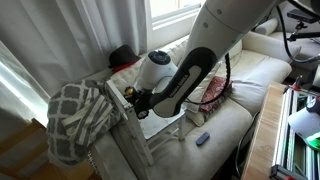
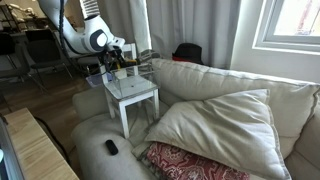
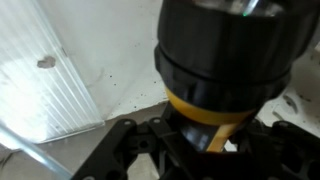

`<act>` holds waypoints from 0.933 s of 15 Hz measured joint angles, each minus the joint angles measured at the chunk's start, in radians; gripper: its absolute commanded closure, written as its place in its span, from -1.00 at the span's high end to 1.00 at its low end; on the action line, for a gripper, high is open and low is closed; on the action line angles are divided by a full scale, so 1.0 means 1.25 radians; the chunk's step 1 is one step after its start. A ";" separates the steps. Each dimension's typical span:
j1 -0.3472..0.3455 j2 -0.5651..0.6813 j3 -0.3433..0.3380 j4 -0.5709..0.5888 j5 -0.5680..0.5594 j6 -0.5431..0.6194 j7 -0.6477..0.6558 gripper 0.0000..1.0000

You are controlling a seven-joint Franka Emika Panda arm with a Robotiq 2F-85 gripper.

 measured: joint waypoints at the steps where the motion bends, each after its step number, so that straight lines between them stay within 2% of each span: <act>1: 0.007 -0.019 -0.009 -0.019 0.003 -0.002 0.000 -0.58; 4: 0.019 -0.075 -0.028 -0.076 0.005 -0.002 -0.001 -0.58; 10: 0.017 -0.190 -0.015 -0.164 0.005 -0.003 -0.028 -0.58; 14: 0.026 -0.282 -0.034 -0.232 -0.002 -0.012 -0.036 -0.58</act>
